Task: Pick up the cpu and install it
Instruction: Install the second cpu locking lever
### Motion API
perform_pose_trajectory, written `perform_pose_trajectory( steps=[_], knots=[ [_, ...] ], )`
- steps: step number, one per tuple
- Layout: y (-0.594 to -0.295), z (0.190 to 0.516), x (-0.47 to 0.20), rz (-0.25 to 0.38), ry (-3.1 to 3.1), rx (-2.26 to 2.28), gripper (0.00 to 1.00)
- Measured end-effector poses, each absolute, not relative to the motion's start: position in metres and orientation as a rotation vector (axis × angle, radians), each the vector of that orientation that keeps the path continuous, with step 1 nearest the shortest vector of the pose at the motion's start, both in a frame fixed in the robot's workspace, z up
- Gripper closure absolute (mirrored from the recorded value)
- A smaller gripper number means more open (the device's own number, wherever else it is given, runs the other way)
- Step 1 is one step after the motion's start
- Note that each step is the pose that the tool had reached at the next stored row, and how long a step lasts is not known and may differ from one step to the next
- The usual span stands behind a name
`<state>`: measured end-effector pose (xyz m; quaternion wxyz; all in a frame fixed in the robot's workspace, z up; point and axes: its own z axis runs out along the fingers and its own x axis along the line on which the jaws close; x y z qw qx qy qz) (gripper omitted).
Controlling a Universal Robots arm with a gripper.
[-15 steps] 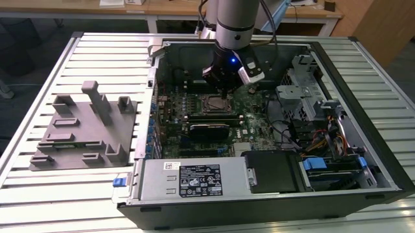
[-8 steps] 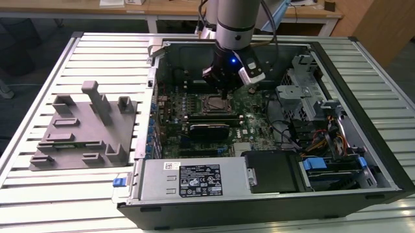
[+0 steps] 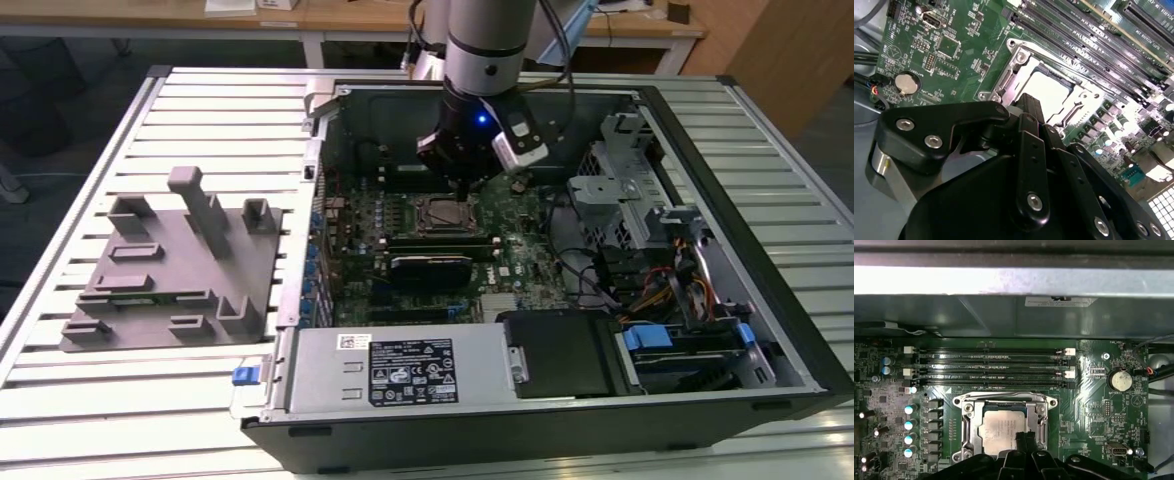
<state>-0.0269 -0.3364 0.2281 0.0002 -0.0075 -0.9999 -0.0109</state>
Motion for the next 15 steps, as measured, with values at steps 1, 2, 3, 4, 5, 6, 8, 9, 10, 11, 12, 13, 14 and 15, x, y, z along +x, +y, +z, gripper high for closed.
perform_pose_trajectory(
  steps=[1,2,3,4,5,6,8,9,10,11,12,13,14,15],
  knots=[
    [-0.337,0.228,-0.027,-0.034,-3.141,-0.023,0.89],
    [-0.338,0.228,-0.027,-0.034,-3.141,-0.023,0.89],
    [-0.338,0.228,-0.027,-0.034,-3.141,-0.023,0.89],
    [-0.340,0.228,-0.027,-0.034,-3.141,-0.024,0.89],
    [-0.342,0.228,-0.027,-0.034,-3.141,-0.024,0.89],
    [-0.344,0.228,-0.027,-0.034,-3.141,-0.024,0.89],
    [-0.347,0.228,-0.027,-0.034,-3.141,-0.023,0.89],
    [-0.349,0.228,-0.027,-0.034,-3.141,-0.023,0.89],
    [-0.350,0.228,-0.027,-0.034,-3.141,-0.023,0.89],
    [-0.350,0.229,-0.027,-0.034,-3.141,-0.023,0.89],
    [-0.352,0.236,-0.027,-0.035,-3.141,-0.023,0.89],
    [-0.353,0.236,-0.027,-0.037,-3.141,-0.023,0.89],
    [-0.354,0.236,-0.027,-0.038,-3.141,-0.023,0.89],
    [-0.355,0.236,-0.027,-0.038,-3.141,-0.023,0.89]
  ],
)
